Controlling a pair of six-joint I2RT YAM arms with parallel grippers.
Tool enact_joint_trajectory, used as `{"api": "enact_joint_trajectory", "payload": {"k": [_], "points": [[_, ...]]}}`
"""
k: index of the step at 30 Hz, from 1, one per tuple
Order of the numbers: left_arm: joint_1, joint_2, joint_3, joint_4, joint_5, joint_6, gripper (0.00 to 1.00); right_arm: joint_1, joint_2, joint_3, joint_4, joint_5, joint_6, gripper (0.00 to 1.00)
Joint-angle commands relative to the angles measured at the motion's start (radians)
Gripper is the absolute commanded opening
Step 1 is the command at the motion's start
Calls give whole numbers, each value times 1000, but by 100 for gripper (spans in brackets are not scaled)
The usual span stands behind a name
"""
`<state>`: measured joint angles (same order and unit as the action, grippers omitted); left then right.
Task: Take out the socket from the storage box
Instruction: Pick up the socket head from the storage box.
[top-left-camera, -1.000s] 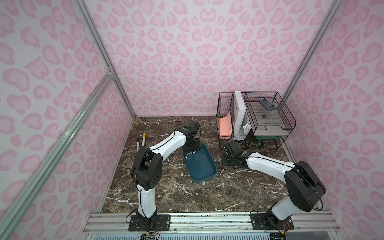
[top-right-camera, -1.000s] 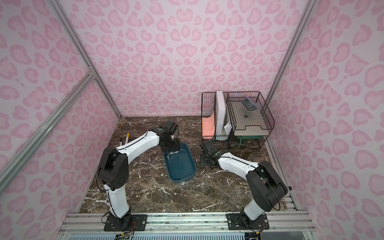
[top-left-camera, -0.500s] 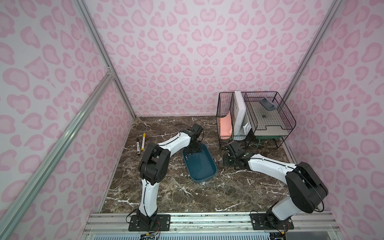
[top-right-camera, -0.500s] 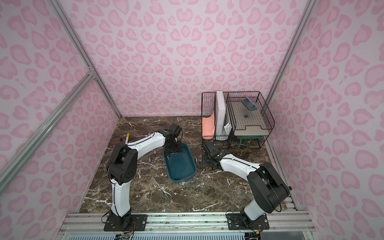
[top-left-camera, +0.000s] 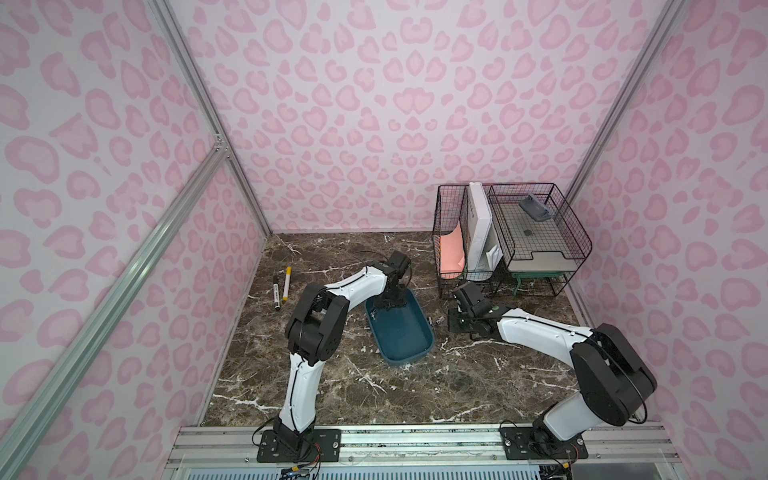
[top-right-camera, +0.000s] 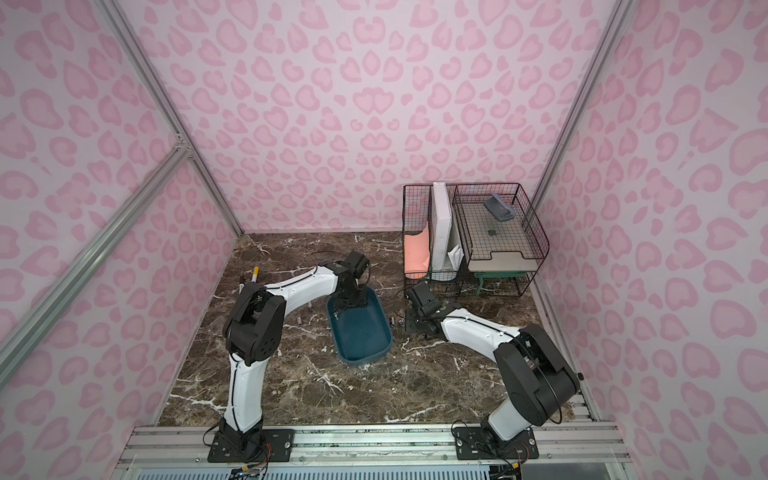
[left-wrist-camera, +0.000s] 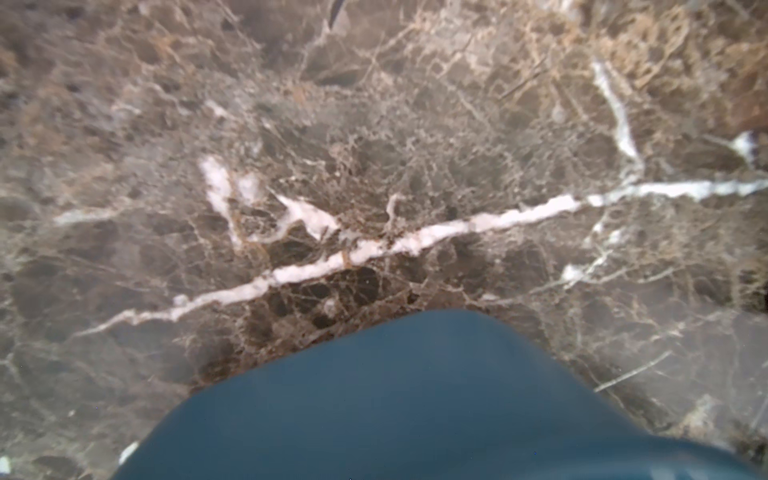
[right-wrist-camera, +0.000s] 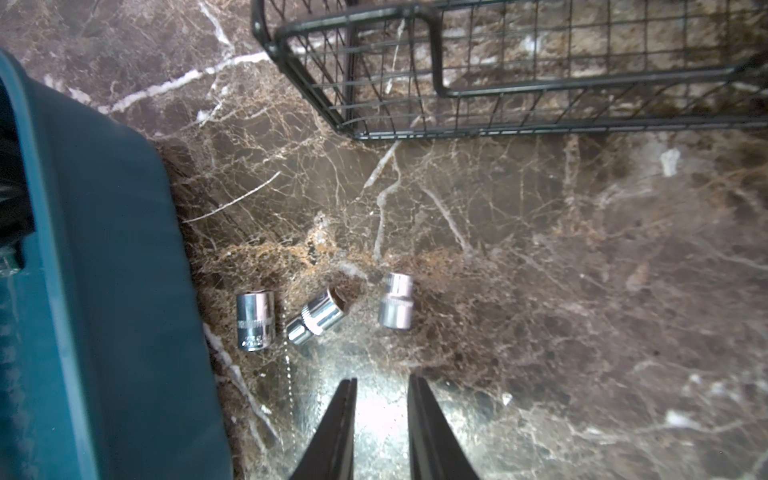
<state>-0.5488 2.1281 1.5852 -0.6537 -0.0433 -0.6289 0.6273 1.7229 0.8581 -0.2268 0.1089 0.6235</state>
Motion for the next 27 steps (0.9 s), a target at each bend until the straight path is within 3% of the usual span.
{"api": "enact_joint_trajectory", "payload": {"k": [1, 8, 14, 27], "points": [[-7, 12, 15, -14, -24, 3, 52, -1, 1, -1, 24, -6, 5, 27], [-15, 34, 42, -25, -42, 18, 52, -3, 1, -1, 27, -8, 3, 27], [-23, 42, 43, -24, -46, 30, 37, -3, 6, -1, 27, -12, 3, 27], [-64, 32, 35, -14, -44, 41, 22, -5, 14, 3, 27, -15, 2, 27]]}}
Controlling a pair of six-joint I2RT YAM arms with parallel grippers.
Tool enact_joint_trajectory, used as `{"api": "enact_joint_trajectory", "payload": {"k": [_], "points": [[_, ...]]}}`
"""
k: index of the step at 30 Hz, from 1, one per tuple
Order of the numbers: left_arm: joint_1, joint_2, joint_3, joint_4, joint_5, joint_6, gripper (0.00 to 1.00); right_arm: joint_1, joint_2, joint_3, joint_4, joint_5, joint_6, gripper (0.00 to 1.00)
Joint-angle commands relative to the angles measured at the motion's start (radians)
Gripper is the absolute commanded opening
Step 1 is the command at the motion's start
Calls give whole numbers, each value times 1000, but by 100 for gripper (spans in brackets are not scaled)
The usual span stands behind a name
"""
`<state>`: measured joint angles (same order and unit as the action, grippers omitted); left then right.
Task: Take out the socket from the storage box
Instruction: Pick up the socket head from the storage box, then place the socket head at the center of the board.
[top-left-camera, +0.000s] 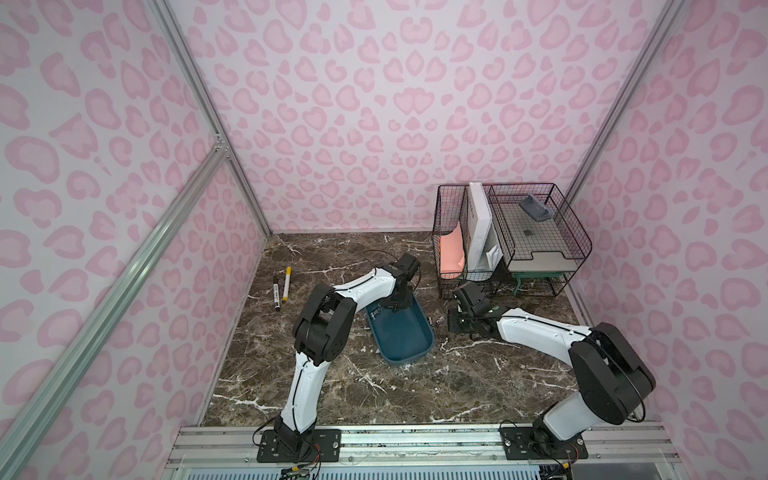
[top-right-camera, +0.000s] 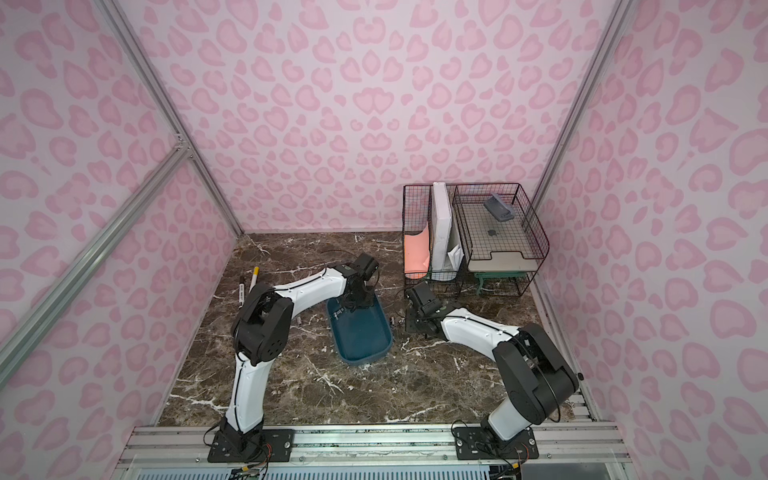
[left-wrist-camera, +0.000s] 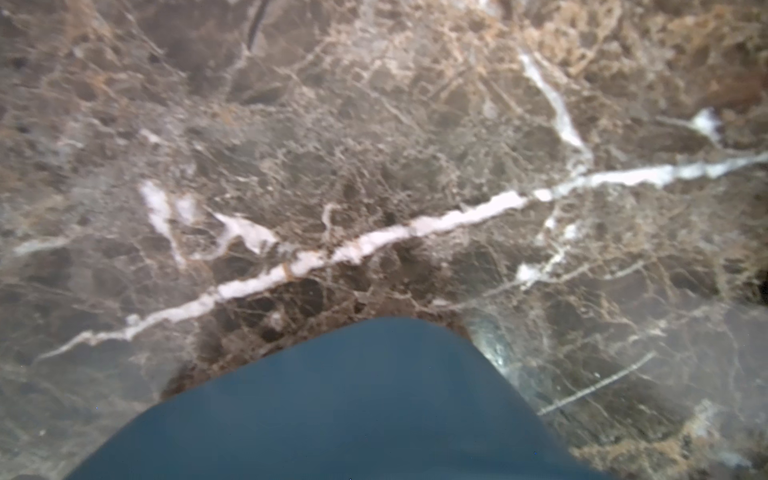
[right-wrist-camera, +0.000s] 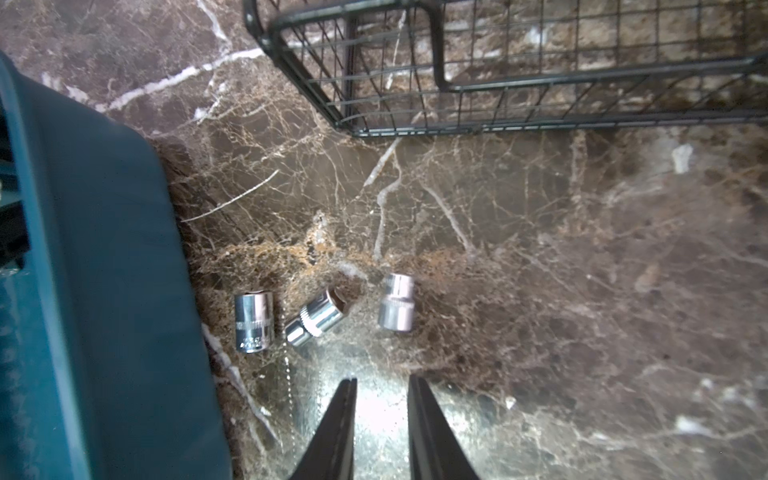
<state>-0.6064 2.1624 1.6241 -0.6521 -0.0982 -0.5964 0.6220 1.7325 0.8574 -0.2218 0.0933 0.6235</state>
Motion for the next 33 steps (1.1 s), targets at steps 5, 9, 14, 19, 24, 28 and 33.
{"api": "enact_joint_trajectory", "payload": {"k": [5, 9, 14, 19, 24, 28, 33], "points": [[-12, -11, -9, -17, 11, 1, 17, -1, 4, 3, 24, -1, 2, 27], [-14, -57, -30, -19, 14, -6, 15, -2, 5, 2, 24, -1, 2, 27], [-16, -160, -62, -46, -11, 3, 11, -1, 7, 3, 25, -6, 2, 27], [-8, -274, -89, -87, -45, 23, 9, -2, 4, 0, 29, -6, 2, 27], [41, -386, -145, -89, -50, 21, 9, -3, 5, 1, 29, -7, 1, 27], [117, -440, -205, -72, -28, 16, 9, -3, 7, 0, 29, -9, 0, 27], [217, -426, -248, -37, 0, 3, 9, -3, 10, 2, 29, -9, 0, 27]]}}
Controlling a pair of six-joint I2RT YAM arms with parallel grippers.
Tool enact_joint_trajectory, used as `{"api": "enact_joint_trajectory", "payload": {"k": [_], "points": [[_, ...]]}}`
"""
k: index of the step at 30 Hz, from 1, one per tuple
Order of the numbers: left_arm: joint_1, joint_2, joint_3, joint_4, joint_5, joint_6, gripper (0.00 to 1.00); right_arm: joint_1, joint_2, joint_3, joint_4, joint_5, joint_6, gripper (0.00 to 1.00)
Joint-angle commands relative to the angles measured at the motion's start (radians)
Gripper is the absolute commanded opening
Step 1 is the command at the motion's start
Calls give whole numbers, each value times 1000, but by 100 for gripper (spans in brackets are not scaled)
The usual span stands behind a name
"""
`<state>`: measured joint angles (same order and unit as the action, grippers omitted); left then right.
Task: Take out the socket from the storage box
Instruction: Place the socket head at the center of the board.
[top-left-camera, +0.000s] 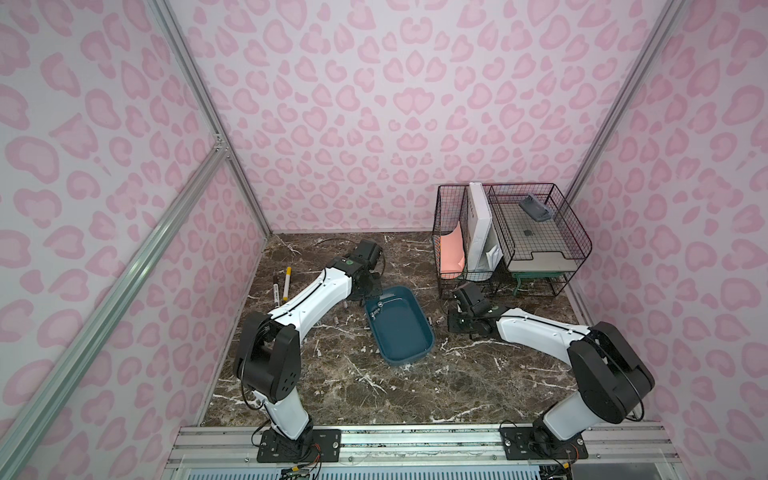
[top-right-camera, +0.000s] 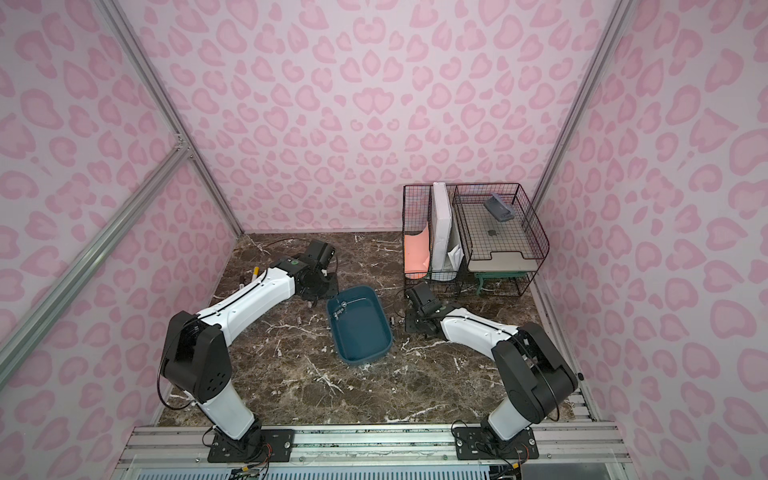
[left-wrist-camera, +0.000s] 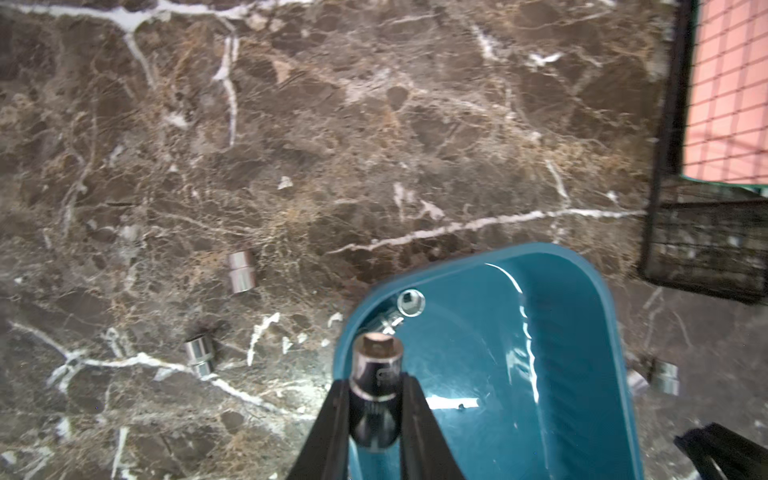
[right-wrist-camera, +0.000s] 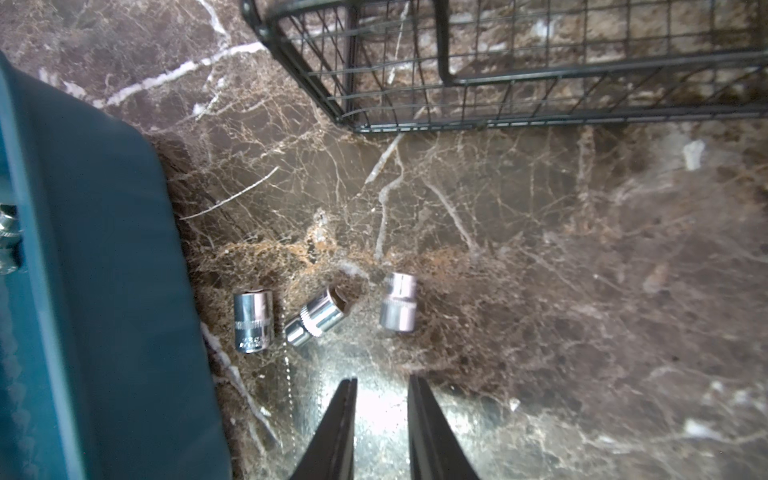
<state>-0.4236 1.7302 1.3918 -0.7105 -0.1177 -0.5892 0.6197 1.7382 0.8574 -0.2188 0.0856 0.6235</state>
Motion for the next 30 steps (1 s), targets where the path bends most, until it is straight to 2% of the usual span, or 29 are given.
{"api": "enact_joint_trajectory", "payload": {"k": [1, 10, 15, 24, 30], "points": [[53, 16, -24, 35, 34, -9, 9, 0, 3, 2, 25, -1, 1, 27], [130, 160, -9, 84, 92, -21, 9, -1, 11, 6, 24, -3, -2, 27], [141, 222, 9, 89, 93, -26, 9, -3, 18, 11, 21, -4, -1, 27], [147, 273, 24, 98, 92, -30, 11, -4, 19, 10, 21, -9, -1, 27], [147, 285, 13, 112, 79, -40, 15, -5, 6, 0, 31, -9, -2, 27]]}}
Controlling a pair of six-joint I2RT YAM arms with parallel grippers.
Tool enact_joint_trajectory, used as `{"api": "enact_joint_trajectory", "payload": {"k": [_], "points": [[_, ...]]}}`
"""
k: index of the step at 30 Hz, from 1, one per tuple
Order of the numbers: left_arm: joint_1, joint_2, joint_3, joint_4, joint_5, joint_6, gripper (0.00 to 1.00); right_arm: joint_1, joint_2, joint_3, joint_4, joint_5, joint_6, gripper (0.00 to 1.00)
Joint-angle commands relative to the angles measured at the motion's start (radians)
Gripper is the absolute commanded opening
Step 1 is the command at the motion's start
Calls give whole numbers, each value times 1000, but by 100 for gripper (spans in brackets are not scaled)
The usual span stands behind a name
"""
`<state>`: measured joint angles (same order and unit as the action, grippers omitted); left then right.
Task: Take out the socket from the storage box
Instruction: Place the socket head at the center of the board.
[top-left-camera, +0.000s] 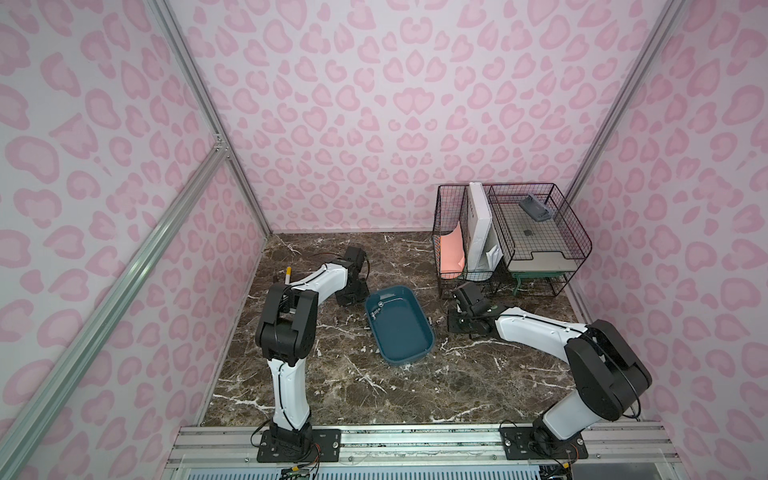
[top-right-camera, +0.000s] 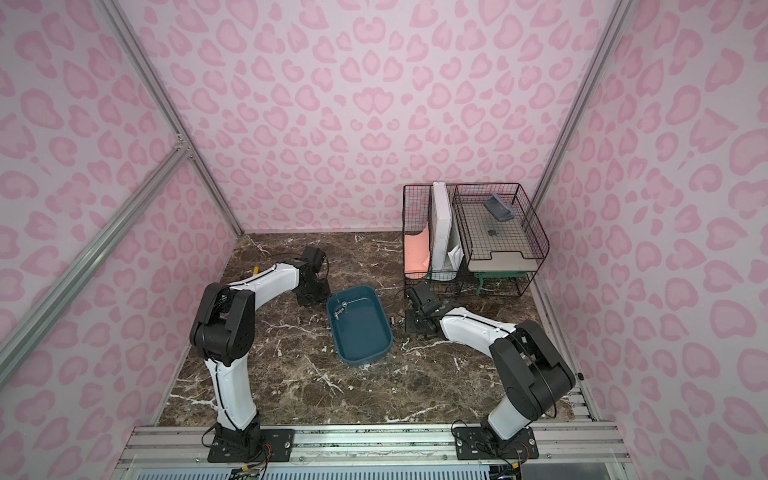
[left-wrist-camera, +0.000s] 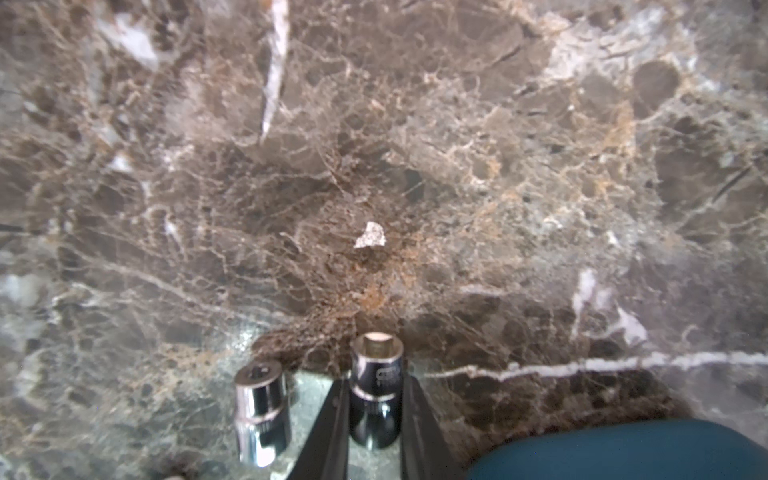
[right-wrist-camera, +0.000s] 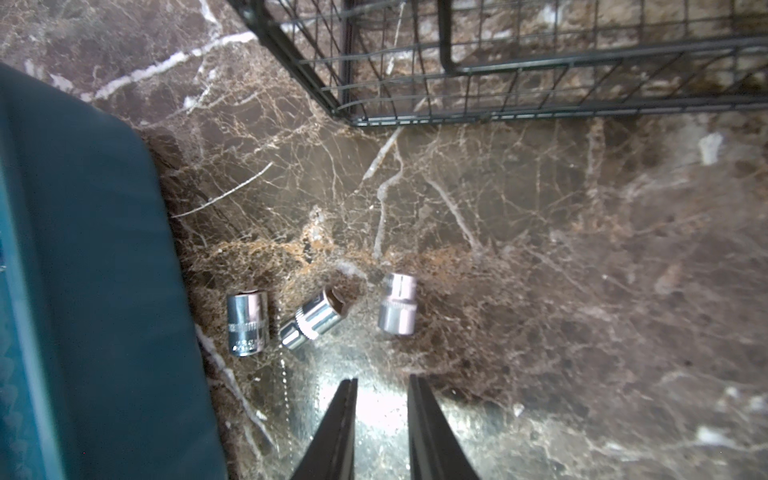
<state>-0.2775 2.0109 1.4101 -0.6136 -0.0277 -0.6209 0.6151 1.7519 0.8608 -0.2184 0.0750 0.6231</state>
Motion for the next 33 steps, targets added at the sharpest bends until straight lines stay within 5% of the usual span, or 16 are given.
{"api": "enact_joint_trajectory", "payload": {"k": [1, 23, 33], "points": [[1, 7, -8, 18, -12, -8, 16, -2, -11, -6, 34, 1, -1, 27], [1, -81, -39, 0, -22, -9, 32, -8, -20, -16, 39, -6, 0, 27], [1, -270, -85, -67, -32, -10, 33, 37, -75, 41, -16, 63, -38, 27]]}}
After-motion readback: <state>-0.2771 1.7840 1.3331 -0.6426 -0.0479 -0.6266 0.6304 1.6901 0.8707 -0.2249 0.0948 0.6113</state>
